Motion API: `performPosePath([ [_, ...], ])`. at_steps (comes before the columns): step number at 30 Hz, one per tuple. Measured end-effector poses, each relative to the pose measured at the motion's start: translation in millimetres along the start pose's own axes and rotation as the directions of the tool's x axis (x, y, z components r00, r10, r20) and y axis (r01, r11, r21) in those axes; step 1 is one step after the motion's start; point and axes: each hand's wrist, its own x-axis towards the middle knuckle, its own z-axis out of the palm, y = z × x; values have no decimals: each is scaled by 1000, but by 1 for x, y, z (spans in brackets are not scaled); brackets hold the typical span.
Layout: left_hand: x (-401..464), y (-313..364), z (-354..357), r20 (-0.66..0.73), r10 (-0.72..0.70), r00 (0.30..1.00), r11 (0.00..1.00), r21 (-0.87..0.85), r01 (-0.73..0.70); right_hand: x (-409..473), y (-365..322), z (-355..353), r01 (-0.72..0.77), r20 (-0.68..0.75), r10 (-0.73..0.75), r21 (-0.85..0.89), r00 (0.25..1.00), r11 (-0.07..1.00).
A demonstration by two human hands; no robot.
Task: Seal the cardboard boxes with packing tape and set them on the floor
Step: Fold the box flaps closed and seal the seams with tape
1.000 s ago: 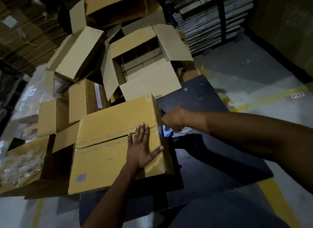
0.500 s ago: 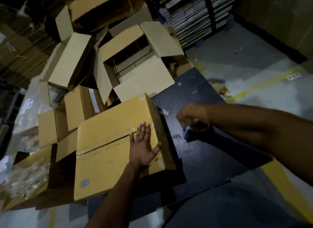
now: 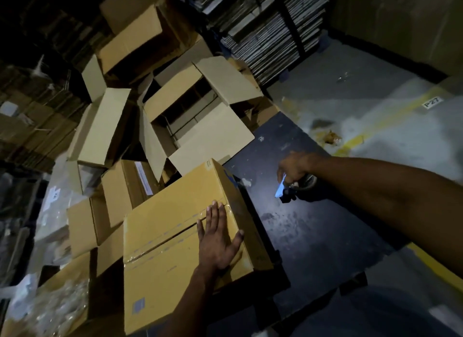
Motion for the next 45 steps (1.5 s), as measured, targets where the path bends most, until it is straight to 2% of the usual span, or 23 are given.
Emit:
performPosePath([
  [3,1,-3,3,51,-1,999,999,37,-1,0,5,4,-55,-50,51,-89,997,994],
  [7,3,-1,1,40,-9,999,999,41,7,14,7,26,-140,-177,129,-52,976,989],
  [9,3,-1,1,45,-12,999,1000,22,11,24,-9,40,-91,-317,110,73,942,993],
  [10,3,-1,2,43,-3,999,1000,20,2,21,-23,43,-19,-384,106,224,917,974],
  [11,3,-1,3,37,-4,999,1000,15,3,26,-43,49,85,-411,116,440,904,894],
  [12,4,-1,4,32,-7,999,1000,12,7,25,-65,51,166,-395,129,628,910,760],
  [14,3,-1,5,27,1,1000,1000,7,-2,27,-109,60,249,-341,85,815,936,522],
  [15,2,-1,5,22,6,1000,1000,5,-6,32,-128,70,260,-324,52,835,944,485],
  [17,3,-1,4,10,10,1000,1000,-4,-10,45,-149,106,191,-248,25,802,968,566],
  [19,2,0,3,6,14,1000,1000,-10,-14,50,-143,146,86,-179,93,787,979,611],
  [21,1,2,3,-4,19,1000,999,-27,-19,46,-131,166,64,-196,139,769,971,636],
  [23,1,4,3,-13,23,1000,999,-42,-23,42,-126,159,93,-240,176,800,955,592],
  [25,1,4,4,-21,20,1000,999,-45,-21,41,-133,139,119,-236,199,875,951,469],
  [26,0,4,4,-23,20,1000,999,-47,-21,42,-141,131,154,-246,167,889,955,432],
  [27,-1,5,3,-24,21,1000,999,-49,-22,43,-151,126,195,-277,129,876,952,441],
  [30,0,8,3,-14,43,999,998,-43,-43,61,-167,132,187,-278,97,826,956,532],
  [34,4,27,10,-17,37,999,999,0,-37,75,-138,150,65,-250,177,728,952,682],
  [37,3,28,16,-61,101,993,995,34,-99,68,-122,152,87,-330,199,681,923,727],
  [40,3,23,18,-182,297,937,954,10,-300,56,-133,127,238,-482,201,701,853,672],
  [41,1,23,16,-245,305,920,945,-40,-324,52,-139,115,292,-533,194,692,823,661],
  [42,0,23,10,-315,248,916,943,-137,-302,46,-147,104,350,-592,181,667,786,658],
  [43,-2,19,1,-386,131,913,934,-262,-244,39,-156,94,404,-649,156,623,744,670],
  [45,-11,1,-14,-480,-165,862,858,-500,-114,27,-179,80,485,-744,64,496,665,720],
])
